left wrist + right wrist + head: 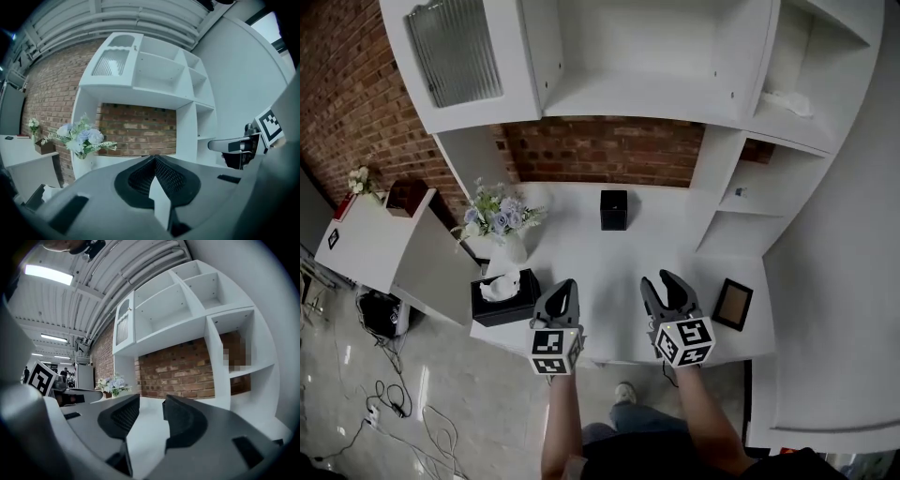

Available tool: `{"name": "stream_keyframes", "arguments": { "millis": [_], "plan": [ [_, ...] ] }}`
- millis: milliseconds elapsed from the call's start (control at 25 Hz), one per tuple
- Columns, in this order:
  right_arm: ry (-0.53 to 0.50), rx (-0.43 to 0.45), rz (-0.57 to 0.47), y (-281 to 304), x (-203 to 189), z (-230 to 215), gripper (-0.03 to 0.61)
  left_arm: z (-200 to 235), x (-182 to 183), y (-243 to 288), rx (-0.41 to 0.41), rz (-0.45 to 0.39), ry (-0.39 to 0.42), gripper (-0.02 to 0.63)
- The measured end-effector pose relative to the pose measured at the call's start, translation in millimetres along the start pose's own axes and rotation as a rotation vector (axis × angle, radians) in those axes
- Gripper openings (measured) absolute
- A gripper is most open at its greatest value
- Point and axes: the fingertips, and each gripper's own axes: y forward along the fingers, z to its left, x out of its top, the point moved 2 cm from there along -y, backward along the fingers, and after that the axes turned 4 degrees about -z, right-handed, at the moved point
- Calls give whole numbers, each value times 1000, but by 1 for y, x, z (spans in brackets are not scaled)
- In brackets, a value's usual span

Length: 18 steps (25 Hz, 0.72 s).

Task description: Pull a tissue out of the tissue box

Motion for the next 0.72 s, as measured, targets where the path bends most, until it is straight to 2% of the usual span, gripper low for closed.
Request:
{"name": "stream_keyframes", "arguments": {
  "millis": [160, 440, 720],
  "plan": [
    [20, 30, 18, 29, -6, -4, 161, 11, -7, 15, 30, 23, 10, 9],
    [23, 88, 44, 62, -12, 7, 161, 28, -14, 22, 67, 32, -23, 9],
    [26, 130, 72, 89, -15, 20, 161, 53, -10, 28, 106, 50, -21, 9]
  ]
}}
